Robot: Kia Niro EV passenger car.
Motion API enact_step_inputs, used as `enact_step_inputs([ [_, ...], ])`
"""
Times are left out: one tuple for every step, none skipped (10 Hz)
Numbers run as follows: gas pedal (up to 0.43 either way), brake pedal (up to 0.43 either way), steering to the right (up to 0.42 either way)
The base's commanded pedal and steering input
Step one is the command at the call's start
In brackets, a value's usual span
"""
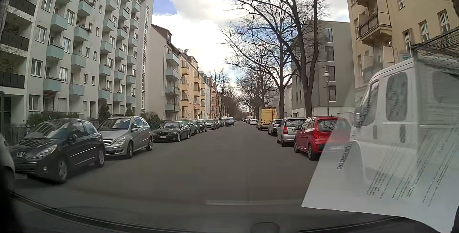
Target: Follow the waypoints while adhering to traffic rules and regulations
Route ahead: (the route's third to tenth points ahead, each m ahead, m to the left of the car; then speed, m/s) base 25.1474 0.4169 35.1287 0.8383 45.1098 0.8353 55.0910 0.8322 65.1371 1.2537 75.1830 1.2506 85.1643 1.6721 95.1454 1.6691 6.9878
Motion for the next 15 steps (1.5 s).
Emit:
enact_step_inputs([
  [0.047, 0.030, 0.006],
  [0.047, 0.030, 0.007],
  [0.047, 0.030, 0.007],
  [0.047, 0.030, 0.007],
  [0.047, 0.030, 0.006],
  [0.047, 0.030, 0.005],
  [0.039, 0.030, 0.005],
  [0.039, 0.030, 0.004],
  [0.039, 0.030, 0.003],
  [0.039, 0.030, 0.000],
  [0.039, 0.030, -0.002],
  [0.039, 0.030, -0.004],
  [0.039, 0.030, -0.005],
  [0.039, 0.030, -0.005],
  [0.039, 0.030, -0.005],
])
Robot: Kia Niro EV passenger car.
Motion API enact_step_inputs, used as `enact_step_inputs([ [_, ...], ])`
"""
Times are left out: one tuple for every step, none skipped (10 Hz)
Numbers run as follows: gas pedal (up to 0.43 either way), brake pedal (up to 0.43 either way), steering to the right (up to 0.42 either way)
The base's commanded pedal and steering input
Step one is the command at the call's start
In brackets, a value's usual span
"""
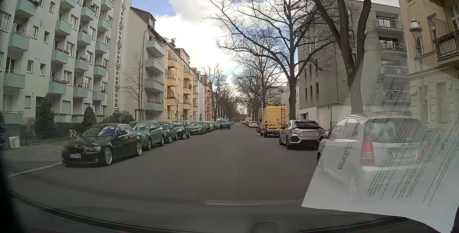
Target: Follow the waypoints while adhering to traffic rules and regulations
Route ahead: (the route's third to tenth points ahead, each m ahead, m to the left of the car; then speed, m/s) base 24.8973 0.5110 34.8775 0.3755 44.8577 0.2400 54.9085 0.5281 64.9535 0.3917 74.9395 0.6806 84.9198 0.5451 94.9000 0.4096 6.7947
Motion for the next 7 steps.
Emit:
enact_step_inputs([
  [0.039, 0.030, -0.005],
  [0.039, 0.030, -0.005],
  [0.039, 0.030, -0.005],
  [0.039, 0.030, -0.005],
  [0.039, 0.030, -0.005],
  [0.039, 0.030, -0.005],
  [0.039, 0.030, -0.005],
])
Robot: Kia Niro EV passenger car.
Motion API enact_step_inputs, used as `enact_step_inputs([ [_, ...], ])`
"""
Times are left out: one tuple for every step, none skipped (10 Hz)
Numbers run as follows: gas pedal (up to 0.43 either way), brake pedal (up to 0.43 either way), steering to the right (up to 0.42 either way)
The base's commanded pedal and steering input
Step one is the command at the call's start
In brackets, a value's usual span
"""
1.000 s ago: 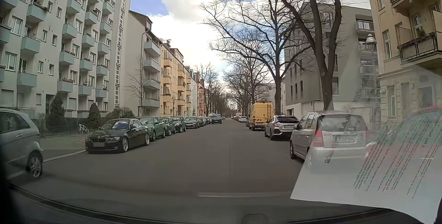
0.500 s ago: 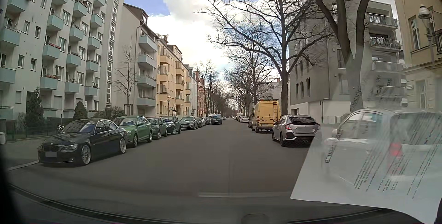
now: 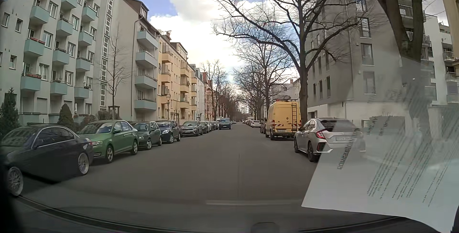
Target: Follow the waypoints while adhering to traffic rules and regulations
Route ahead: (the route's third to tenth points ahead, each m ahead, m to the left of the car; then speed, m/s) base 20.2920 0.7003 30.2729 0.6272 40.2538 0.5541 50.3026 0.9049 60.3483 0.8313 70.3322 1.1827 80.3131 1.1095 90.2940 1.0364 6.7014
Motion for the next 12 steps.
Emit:
enact_step_inputs([
  [0.039, 0.030, -0.005],
  [0.039, 0.030, -0.005],
  [0.039, 0.030, -0.004],
  [0.039, 0.030, -0.005],
  [0.039, 0.030, -0.004],
  [0.039, 0.030, -0.004],
  [0.039, 0.030, -0.004],
  [0.039, 0.030, -0.004],
  [0.039, 0.030, -0.004],
  [0.039, 0.030, -0.004],
  [0.039, 0.030, -0.004],
  [0.039, 0.030, -0.004],
])
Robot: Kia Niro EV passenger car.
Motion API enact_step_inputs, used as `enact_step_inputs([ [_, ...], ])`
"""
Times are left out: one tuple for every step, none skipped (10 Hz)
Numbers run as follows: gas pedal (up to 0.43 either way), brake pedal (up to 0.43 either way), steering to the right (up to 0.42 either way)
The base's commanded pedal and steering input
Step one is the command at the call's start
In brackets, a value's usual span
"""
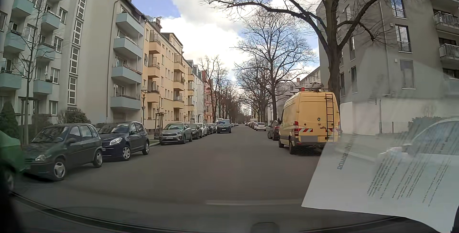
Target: Follow the waypoints while adhering to traffic rules and regulations
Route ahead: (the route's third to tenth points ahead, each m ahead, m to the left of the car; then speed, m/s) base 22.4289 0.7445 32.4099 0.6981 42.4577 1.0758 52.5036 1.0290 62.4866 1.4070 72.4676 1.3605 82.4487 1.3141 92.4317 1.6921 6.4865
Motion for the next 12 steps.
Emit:
enact_step_inputs([
  [0.039, 0.030, -0.004],
  [0.039, 0.030, -0.004],
  [0.039, 0.030, -0.003],
  [0.039, 0.030, -0.001],
  [0.039, 0.030, 0.001],
  [0.039, 0.030, 0.002],
  [0.039, 0.030, 0.002],
  [0.039, 0.030, 0.004],
  [0.039, 0.030, 0.005],
  [0.039, 0.030, 0.006],
  [0.039, 0.030, 0.007],
  [0.039, 0.030, 0.007],
])
